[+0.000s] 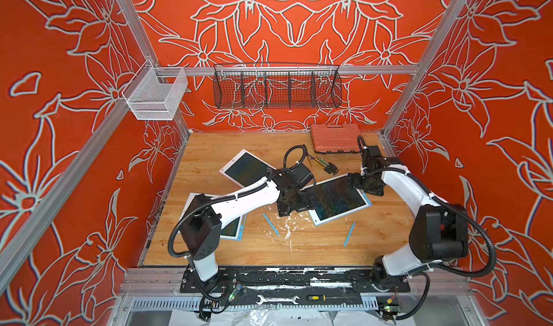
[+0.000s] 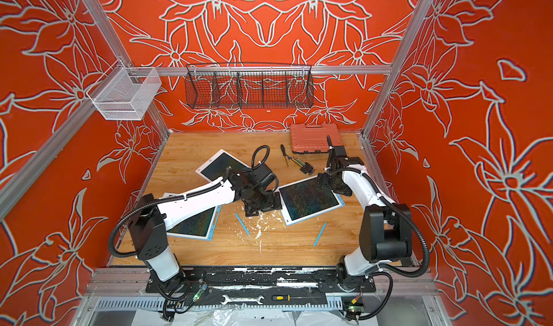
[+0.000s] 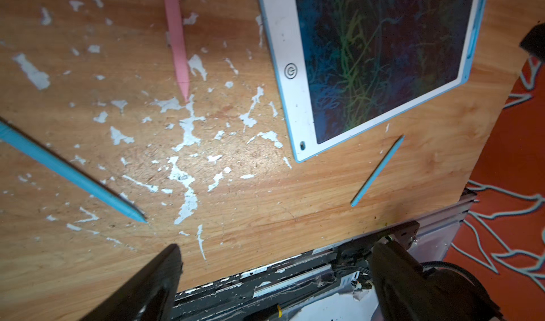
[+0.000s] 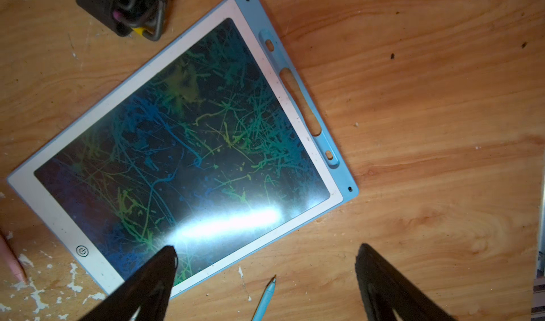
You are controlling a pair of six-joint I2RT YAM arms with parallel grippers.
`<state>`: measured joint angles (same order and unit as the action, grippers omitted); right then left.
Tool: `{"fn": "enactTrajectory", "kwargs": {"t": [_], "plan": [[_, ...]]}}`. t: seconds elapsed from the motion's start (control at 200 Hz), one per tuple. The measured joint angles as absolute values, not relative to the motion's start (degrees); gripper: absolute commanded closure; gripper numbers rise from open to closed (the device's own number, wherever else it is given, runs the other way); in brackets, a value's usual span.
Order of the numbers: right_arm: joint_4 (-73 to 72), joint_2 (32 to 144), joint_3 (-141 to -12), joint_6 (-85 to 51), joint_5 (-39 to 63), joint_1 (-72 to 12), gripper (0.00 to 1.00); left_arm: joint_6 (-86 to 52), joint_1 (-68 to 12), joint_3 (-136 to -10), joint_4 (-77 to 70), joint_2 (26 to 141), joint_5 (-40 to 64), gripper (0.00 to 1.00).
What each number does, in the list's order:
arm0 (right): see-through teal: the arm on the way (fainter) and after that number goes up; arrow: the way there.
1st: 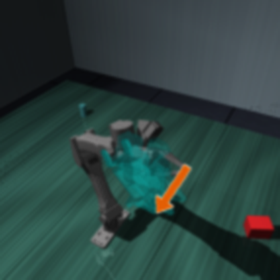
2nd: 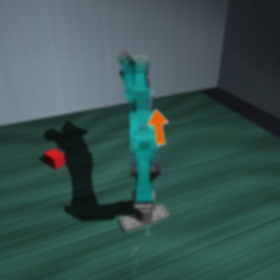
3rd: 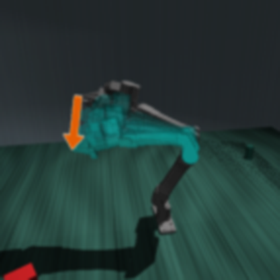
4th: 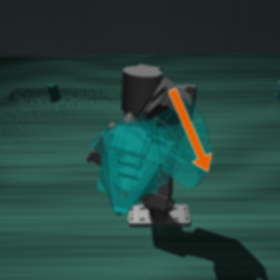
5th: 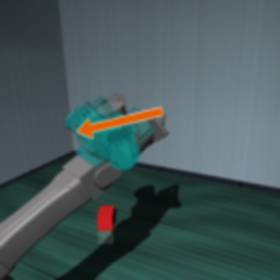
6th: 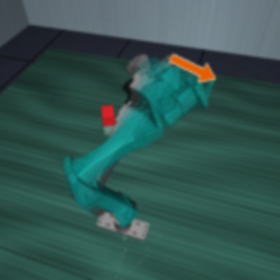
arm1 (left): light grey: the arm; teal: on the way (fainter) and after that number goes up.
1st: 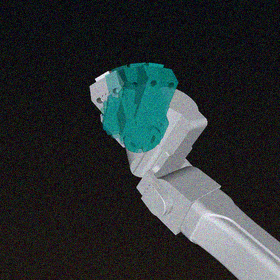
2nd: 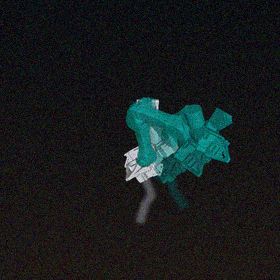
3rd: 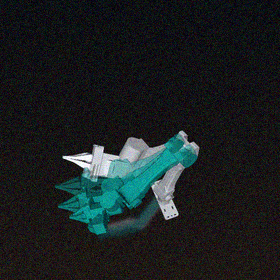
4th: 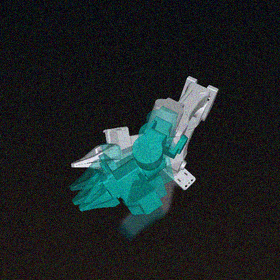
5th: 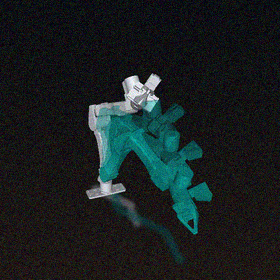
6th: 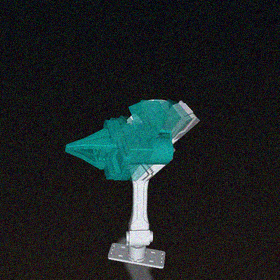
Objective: Place the stylus back onto the writing tablet
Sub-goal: Adjust the writing tablet at the center of the board.
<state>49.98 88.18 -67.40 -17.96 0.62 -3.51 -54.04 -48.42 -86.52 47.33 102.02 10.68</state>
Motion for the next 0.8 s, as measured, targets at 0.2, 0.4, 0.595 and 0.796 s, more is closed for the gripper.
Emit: {"fn": "enactTrajectory", "kwargs": {"t": [0.2, 0.4, 0.595, 0.796], "plan": [[49.6, 88.4, -67.7, -16.3, 1.0, -2.9, 0.03, -47.7, -48.4, -98.2, 49.5, 112.2, 11.9, 0.03], [50.7, 91.8, -69.3, -16.0, 3.1, -0.6, 0.04, -44.7, -48.4, -99.3, 51.0, 116.6, 13.5, 0.03], [51.4, 93.6, -70.0, -16.0, 4.6, 1.0, 0.05, -44.1, -48.0, -100.1, 50.8, 116.6, 14.3, 0.03], [51.7, 95.4, -70.9, -16.0, 5.5, 2.0, 0.05, -45.0, -47.6, -100.1, 48.5, 116.7, 14.3, 0.03]]}}
